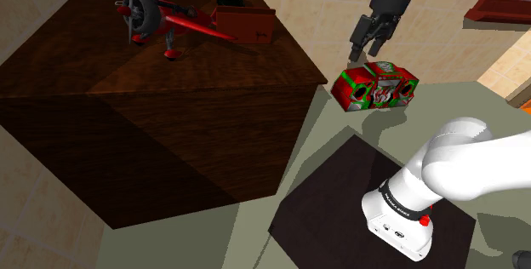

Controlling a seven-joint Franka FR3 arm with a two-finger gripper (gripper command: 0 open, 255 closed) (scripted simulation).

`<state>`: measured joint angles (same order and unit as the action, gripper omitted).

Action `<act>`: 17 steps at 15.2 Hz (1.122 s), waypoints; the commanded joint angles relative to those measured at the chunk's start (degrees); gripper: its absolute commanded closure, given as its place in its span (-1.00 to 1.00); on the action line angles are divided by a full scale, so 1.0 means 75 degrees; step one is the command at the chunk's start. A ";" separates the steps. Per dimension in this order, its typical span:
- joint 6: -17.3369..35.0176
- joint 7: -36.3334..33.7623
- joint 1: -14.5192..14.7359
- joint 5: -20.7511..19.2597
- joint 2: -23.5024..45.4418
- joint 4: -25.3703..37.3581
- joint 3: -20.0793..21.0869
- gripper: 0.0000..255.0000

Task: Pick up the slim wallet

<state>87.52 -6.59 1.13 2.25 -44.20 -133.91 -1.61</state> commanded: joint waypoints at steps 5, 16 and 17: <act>0.1980 0.1712 0.0482 0.0273 -0.0042 -0.0644 -0.0837 -1.00; 0.5962 0.7619 0.3588 0.2814 0.0961 -0.0648 -0.3938 -1.00; 0.6121 0.8243 0.4035 0.3150 0.1041 -0.0514 -0.4302 -1.00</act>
<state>131.78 49.64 27.95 23.10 -37.27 -138.82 -30.90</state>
